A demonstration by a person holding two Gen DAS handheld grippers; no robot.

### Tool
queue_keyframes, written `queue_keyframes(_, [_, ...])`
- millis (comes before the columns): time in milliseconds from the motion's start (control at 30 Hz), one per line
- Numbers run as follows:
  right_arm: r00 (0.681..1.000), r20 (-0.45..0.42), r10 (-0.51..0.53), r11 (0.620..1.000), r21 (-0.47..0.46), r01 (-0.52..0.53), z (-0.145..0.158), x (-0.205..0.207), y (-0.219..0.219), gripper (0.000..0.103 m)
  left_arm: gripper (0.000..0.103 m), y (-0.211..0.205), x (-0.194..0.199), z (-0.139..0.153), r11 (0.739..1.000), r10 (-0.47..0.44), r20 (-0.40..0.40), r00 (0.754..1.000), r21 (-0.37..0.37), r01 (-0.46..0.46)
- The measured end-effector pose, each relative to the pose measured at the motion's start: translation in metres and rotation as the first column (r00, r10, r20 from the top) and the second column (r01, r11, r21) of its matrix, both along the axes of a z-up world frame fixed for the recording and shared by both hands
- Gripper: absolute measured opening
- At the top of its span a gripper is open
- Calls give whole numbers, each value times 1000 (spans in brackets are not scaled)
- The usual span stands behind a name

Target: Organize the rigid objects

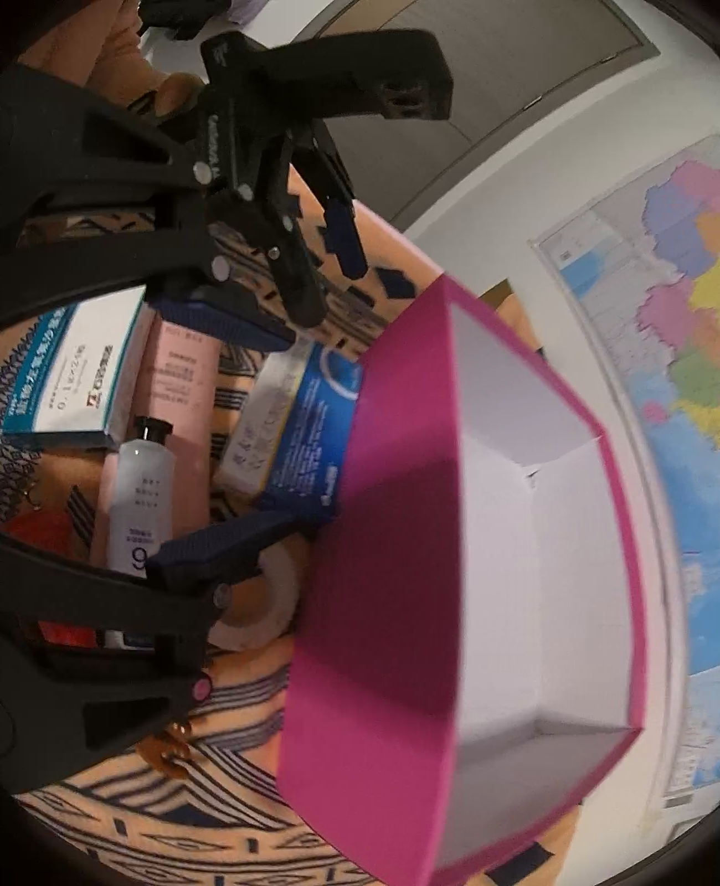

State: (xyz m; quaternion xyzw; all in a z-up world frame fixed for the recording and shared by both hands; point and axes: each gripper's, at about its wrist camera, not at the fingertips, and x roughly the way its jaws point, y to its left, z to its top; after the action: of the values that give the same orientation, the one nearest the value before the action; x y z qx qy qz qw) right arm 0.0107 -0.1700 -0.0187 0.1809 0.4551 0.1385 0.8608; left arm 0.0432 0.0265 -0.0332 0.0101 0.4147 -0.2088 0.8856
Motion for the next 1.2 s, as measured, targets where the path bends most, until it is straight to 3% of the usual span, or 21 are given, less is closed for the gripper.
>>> queue_keyframes(167, [999, -43, 7, 1000, -1, -7, -13, 7, 3, 61, 87, -4, 3, -12, 1000, -15, -40, 999, -7, 15])
queue_keyframes(533, [997, -72, 9, 1000, 5, -9, -25, 20, 6, 59, 64, -11, 8, -22, 998, -64, -98, 993, -29, 62])
queue_keyframes(767, [997, -80, -9, 1000, 6, 9, -32, 23, 8, 52, 62, -10, 12, -24, 995, -81, -130, 988, -72, 72])
queue_keyframes(1200, [1000, -26, -13, 1000, -3, 13, -16, 8, 4, 51, 62, -10, 0, -5, 994, -83, -103, 991, -78, 75])
